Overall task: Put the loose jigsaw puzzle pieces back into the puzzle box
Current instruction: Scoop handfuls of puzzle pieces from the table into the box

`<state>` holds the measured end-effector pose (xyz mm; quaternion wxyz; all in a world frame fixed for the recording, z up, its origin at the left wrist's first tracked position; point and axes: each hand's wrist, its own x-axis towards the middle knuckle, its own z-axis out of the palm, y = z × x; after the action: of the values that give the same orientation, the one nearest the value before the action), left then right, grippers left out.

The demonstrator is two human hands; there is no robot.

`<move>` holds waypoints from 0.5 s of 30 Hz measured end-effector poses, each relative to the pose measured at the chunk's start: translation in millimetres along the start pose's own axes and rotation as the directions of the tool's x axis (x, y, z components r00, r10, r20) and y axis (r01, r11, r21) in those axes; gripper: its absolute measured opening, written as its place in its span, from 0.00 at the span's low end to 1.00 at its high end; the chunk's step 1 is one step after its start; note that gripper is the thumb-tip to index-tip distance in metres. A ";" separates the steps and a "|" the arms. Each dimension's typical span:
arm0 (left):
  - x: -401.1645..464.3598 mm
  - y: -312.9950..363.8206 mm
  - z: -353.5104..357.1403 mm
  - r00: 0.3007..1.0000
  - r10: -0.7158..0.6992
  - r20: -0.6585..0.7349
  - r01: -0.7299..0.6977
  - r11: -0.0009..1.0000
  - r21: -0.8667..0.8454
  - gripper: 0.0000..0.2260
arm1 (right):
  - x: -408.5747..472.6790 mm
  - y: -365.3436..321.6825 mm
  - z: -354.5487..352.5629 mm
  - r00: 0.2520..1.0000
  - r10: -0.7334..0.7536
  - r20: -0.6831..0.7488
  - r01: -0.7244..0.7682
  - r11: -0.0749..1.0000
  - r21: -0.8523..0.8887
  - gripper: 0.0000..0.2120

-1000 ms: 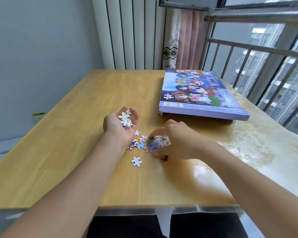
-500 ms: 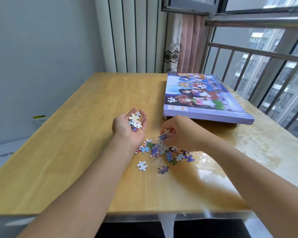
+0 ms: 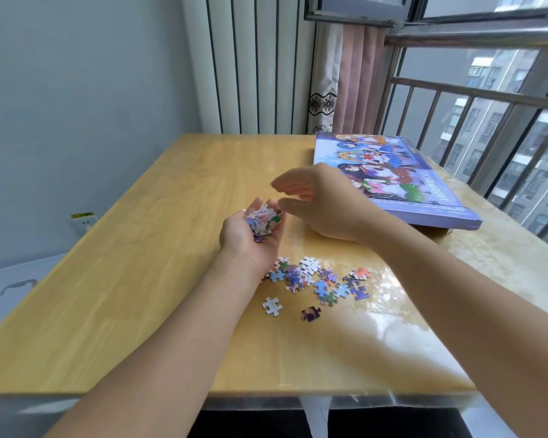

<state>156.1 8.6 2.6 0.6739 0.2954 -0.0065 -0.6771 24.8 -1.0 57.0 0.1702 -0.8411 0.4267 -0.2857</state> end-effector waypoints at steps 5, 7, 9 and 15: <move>3.2 -2.7 3.1 0.999 -0.031 0.016 0.031 0.999 -0.022 0.18 | -60.2 39.2 -41.4 0.838 0.320 0.441 -0.109 0.891 -0.440 0.35; 0.7 -7.7 5.1 0.999 -0.047 0.022 0.047 0.999 -0.004 0.19 | -72.9 53.5 -45.9 0.821 0.334 0.463 -0.153 0.910 -0.386 0.29; -0.8 -7.5 5.6 0.999 -0.046 0.029 0.046 0.999 0.002 0.20 | -76.2 62.8 -44.4 0.869 0.283 0.406 -0.176 0.943 -0.282 0.19; -4.0 -10.3 5.2 0.997 -0.063 0.046 0.061 0.997 0.051 0.20 | -70.8 65.7 -42.3 0.868 0.278 0.411 -0.185 0.950 -0.251 0.11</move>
<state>144.3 11.2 4.2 0.6447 0.2960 -0.0299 -0.7042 -75.8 16.9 31.4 0.2088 -0.8390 0.5020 -0.0196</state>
